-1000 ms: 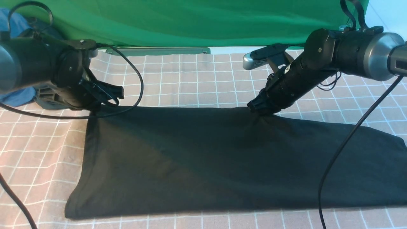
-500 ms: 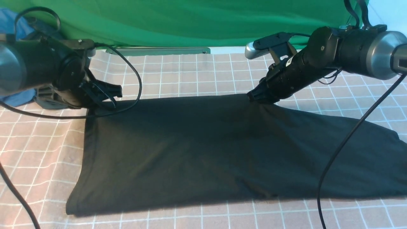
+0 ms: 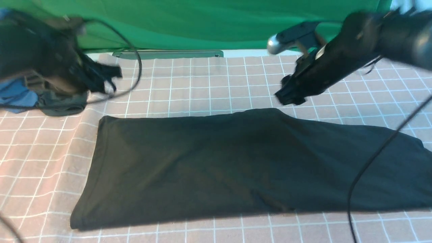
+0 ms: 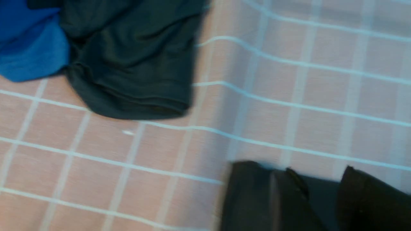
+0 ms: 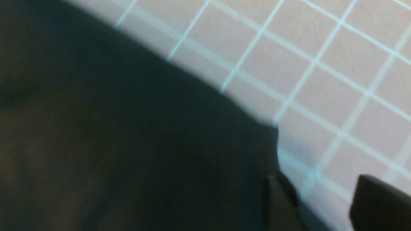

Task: Fold a long-sleeved shirt over a pink coffee tablecloth.
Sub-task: 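Pull the folded dark garment lengthwise by its ends to straighten it flat on the table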

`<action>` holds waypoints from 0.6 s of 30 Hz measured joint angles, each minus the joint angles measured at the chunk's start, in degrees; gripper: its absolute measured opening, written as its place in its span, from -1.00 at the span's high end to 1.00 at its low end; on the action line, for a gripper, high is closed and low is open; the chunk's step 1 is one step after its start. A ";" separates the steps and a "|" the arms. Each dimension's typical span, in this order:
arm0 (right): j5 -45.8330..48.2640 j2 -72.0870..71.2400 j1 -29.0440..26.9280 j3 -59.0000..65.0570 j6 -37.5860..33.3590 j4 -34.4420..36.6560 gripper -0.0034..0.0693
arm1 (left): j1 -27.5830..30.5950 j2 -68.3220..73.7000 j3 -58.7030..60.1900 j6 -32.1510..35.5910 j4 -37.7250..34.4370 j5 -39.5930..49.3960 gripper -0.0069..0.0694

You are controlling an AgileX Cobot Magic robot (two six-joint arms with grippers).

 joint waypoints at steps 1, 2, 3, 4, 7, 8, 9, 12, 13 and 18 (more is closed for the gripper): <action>2.54 -2.12 0.00 0.00 0.06 -0.60 0.15 | -0.14 -1.67 0.29 3.33 -5.27 0.30 0.46; 5.57 -4.14 0.00 0.00 0.19 -1.11 0.33 | -0.55 -3.69 0.90 7.49 -10.75 0.72 0.59; 8.31 -6.04 0.00 0.00 0.52 -1.31 0.56 | -1.09 -5.53 1.87 11.39 -16.13 1.26 0.68; 10.59 -7.44 0.00 0.00 1.09 -1.21 0.66 | -1.64 -6.85 2.89 14.04 -20.13 1.91 0.72; 13.93 -11.52 0.00 0.89 1.64 3.00 0.80 | -4.70 -9.87 8.88 19.26 -31.14 4.68 0.79; 14.15 -11.71 0.00 1.21 1.49 4.46 0.80 | -5.16 -9.97 9.34 19.53 -31.54 4.88 0.79; 14.71 -12.49 0.06 2.40 0.92 7.22 0.80 | -6.83 -9.85 12.46 20.13 -33.37 5.08 0.79; 5.70 -8.92 6.34 19.85 -0.12 11.69 0.80 | -11.68 -3.81 26.21 18.79 -34.07 -1.07 0.79; 3.66 -8.41 6.99 21.27 -0.12 11.91 0.80 | -11.68 -3.36 26.60 17.74 -33.26 -2.03 0.79; -0.62 -4.72 8.45 25.14 -0.06 10.94 0.80 | -11.68 -3.21 26.81 12.47 -29.18 -3.17 0.79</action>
